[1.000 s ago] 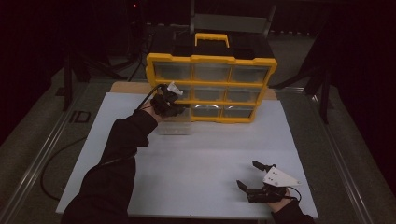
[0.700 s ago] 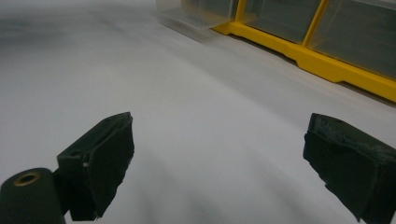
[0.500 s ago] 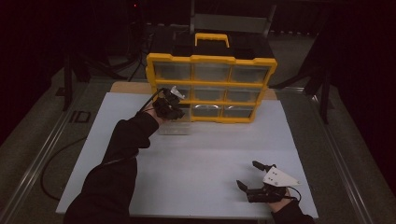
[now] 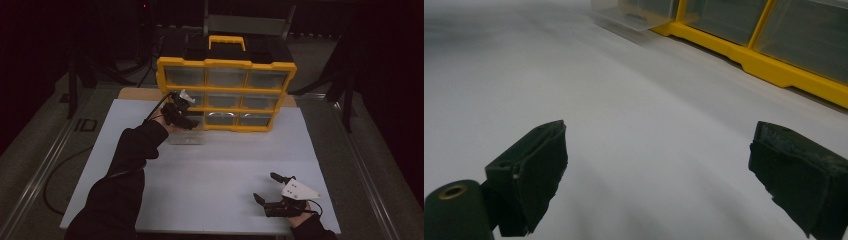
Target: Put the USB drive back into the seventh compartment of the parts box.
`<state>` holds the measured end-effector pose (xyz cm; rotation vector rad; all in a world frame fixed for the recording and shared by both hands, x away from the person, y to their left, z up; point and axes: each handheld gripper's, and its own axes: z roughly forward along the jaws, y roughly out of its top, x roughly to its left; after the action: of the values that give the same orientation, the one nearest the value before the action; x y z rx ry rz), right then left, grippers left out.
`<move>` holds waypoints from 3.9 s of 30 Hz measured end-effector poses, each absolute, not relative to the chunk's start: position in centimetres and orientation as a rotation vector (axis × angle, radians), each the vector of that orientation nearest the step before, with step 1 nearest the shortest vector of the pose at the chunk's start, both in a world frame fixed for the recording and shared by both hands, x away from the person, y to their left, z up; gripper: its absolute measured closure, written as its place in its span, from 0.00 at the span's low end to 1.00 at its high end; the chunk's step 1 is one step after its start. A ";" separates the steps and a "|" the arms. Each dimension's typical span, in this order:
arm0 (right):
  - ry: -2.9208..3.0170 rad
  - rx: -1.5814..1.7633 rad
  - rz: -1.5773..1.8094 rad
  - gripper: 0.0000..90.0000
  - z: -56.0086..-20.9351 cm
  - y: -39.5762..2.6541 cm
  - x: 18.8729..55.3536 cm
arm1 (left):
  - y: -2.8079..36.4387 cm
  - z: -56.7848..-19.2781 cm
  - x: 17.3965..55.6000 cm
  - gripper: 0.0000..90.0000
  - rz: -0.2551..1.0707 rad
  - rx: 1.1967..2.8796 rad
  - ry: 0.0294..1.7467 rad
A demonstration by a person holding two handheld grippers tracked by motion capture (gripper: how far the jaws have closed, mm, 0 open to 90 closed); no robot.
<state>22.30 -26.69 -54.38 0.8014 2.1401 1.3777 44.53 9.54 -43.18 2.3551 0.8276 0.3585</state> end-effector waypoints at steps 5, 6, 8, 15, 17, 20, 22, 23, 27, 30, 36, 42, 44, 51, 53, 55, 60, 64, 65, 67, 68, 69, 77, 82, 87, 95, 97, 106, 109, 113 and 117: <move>2.137 0.803 1.379 0.10 -54.4 -26.7 22.3 | 9.7 -42.8 44.1 0.31 0.354 2.368 0.819; 2.135 0.803 1.379 0.10 -54.4 -26.7 22.3 | 9.8 -42.8 44.0 0.30 0.357 2.368 0.817; 2.137 0.802 1.375 0.10 -54.4 -26.7 22.3 | 9.9 -42.6 43.8 0.23 0.357 2.364 0.823; 2.135 0.804 1.377 0.10 -54.4 -26.7 22.3 | 10.2 -42.2 43.2 0.04 0.321 2.353 0.794; 2.135 0.801 1.378 0.10 -54.3 -26.7 22.3 | 10.2 -42.1 43.0 0.01 0.304 2.355 0.773; 2.136 0.806 1.379 0.10 -54.4 -26.7 22.4 | 10.3 -42.1 42.7 0.00 0.305 2.334 0.768; 2.135 0.803 1.382 0.10 -54.3 -26.6 22.4 | 10.3 -42.1 42.7 0.00 0.305 2.334 0.768; 2.141 0.795 1.375 0.10 -54.4 -26.5 22.4 | 10.4 -42.1 42.6 0.00 0.301 2.327 0.769; 2.141 0.797 1.381 0.10 -54.3 -26.5 22.5 | 10.6 -42.3 42.3 0.00 0.293 2.321 0.769; 2.147 0.791 1.375 0.10 -54.4 -26.5 22.6 | 10.8 -42.3 42.0 0.00 0.298 2.316 0.750; 2.142 0.794 1.383 0.10 -54.3 -26.5 22.6 | 11.1 -42.1 41.6 0.00 0.287 2.293 0.726; 2.142 0.792 1.378 0.10 -54.3 -26.4 22.6 | 11.5 -41.8 40.9 0.00 0.301 2.280 0.697; 2.143 0.790 1.378 0.10 -54.3 -26.4 22.6 | 11.7 -41.6 40.6 0.00 0.301 2.281 0.690; 2.142 0.796 1.381 0.10 -54.4 -26.4 22.6 | 12.3 -41.4 39.7 0.00 0.301 2.264 0.691; 2.140 0.800 1.389 0.10 -54.3 -26.4 22.6 | 12.6 -41.4 39.4 0.00 0.307 2.263 0.688; 2.142 0.797 1.383 0.10 -54.3 -26.4 22.5 | 12.9 -41.4 39.1 0.00 0.305 2.249 0.689; 2.142 0.798 1.385 0.10 -54.3 -26.4 22.5 | 13.6 -41.5 38.2 0.00 0.307 2.253 0.674; 2.144 0.794 1.385 0.10 -54.3 -26.3 22.6 | 14.4 -41.7 37.1 0.00 0.311 2.248 0.666; 2.142 0.791 1.384 0.10 -54.3 -26.3 22.5 | 14.6 -41.8 36.9 0.00 0.315 2.248 0.668; 2.144 0.789 1.383 0.10 -54.3 -26.3 22.5 | 15.1 -41.9 36.4 0.00 0.320 2.236 0.666; 2.144 0.792 1.381 0.10 -54.3 -26.3 22.6 | 15.3 -42.0 36.2 0.00 0.319 2.230 0.668; 2.145 0.793 1.382 0.10 -54.3 -26.3 22.6 | 15.6 -42.1 36.0 0.00 0.326 2.231 0.668; 2.145 0.788 1.377 0.10 -54.3 -26.2 22.5 | 17.4 -43.2 34.3 0.00 0.341 2.225 0.674; 2.148 0.786 1.376 0.10 -54.3 -26.2 22.6 | 18.3 -44.1 33.3 0.00 0.354 2.219 0.683; 2.149 0.784 1.377 0.10 -54.3 -26.1 22.6 | 19.1 -45.0 32.4 0.00 0.359 2.223 0.688; 2.149 0.785 1.374 0.10 -54.4 -26.1 22.7 | 20.3 -46.5 31.0 0.00 0.349 2.201 0.706; 2.151 0.783 1.375 0.10 -54.3 -26.1 22.6 | 20.6 -46.9 30.7 0.00 0.352 2.204 0.709; 2.152 0.785 1.374 0.10 -54.4 -26.1 22.7 | 21.7 -48.5 29.2 0.00 0.356 2.189 0.742; 2.152 0.782 1.375 0.10 -54.4 -26.0 22.6 | 22.2 -49.1 28.9 0.00 0.353 2.176 0.754; 2.152 0.781 1.376 0.10 -54.4 -26.0 22.7 | 22.4 -50.0 28.2 0.00 0.347 2.180 0.757; 2.158 0.789 1.376 0.10 -54.4 -26.0 22.7 | 22.6 -50.6 27.7 0.00 0.348 2.172 0.768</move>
<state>22.74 -26.04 -54.43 0.7891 2.1581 1.3765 27.65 22.60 -50.64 2.1724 0.7680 0.3479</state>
